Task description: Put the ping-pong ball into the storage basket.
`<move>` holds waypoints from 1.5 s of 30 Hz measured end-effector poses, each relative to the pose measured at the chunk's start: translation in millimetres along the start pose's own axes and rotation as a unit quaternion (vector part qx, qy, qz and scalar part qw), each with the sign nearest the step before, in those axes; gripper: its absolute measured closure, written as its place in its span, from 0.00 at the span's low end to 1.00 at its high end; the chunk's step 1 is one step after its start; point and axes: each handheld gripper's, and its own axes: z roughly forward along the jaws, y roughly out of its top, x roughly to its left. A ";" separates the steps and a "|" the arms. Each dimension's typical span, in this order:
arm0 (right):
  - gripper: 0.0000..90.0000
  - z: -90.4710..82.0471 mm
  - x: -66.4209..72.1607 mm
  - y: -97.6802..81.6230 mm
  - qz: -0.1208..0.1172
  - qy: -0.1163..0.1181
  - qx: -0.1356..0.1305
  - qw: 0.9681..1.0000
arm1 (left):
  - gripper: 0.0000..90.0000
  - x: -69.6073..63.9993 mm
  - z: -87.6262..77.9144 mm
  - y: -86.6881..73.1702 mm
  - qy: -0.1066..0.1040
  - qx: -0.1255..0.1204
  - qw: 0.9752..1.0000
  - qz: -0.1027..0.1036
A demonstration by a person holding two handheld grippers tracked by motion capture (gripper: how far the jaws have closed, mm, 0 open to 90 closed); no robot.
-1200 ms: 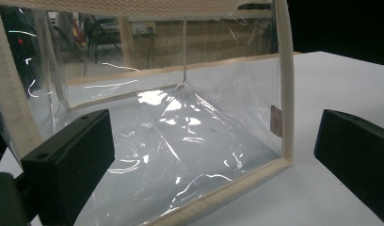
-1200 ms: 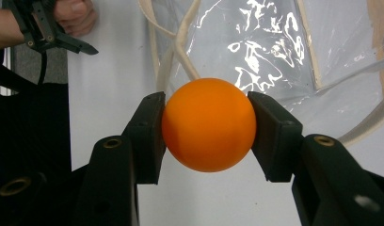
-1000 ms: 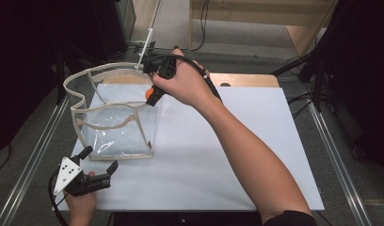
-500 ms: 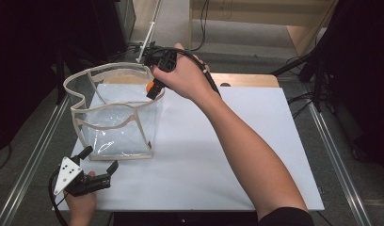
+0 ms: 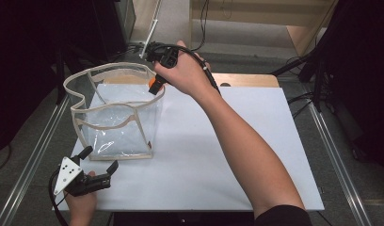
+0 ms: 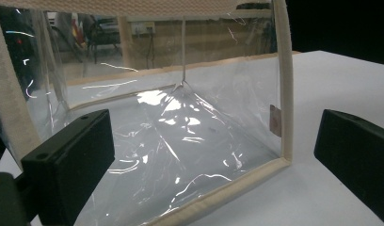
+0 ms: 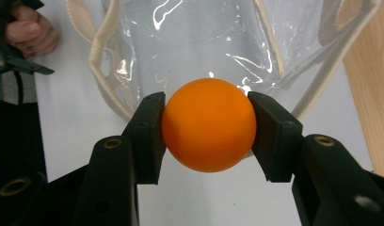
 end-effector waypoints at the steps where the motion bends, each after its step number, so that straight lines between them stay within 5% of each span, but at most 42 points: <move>1: 0.53 0.6 -0.4 0.2 -0.001 -0.002 0.000 1.000 | 0.00 0.0 0.0 0.0 0.000 0.000 1.000 0.000; 9: 0.51 4.8 -2.6 0.4 0.006 -0.012 0.007 1.000 | 0.00 -0.2 0.1 0.0 0.000 -0.001 1.000 -0.002; 24: 0.22 0.7 4.3 -14.7 0.006 -0.047 -0.008 0.999 | 0.00 0.1 0.1 0.0 0.000 -0.001 1.000 -0.001; 34: 0.00 -1.7 9.0 -33.5 0.010 -0.037 -0.017 0.999 | 0.00 0.0 0.4 0.0 0.001 -0.002 1.000 -0.001; 45: 0.00 1.9 16.0 -53.4 0.009 -0.041 -0.022 0.999 | 0.00 0.1 0.3 0.1 0.001 -0.001 1.000 0.000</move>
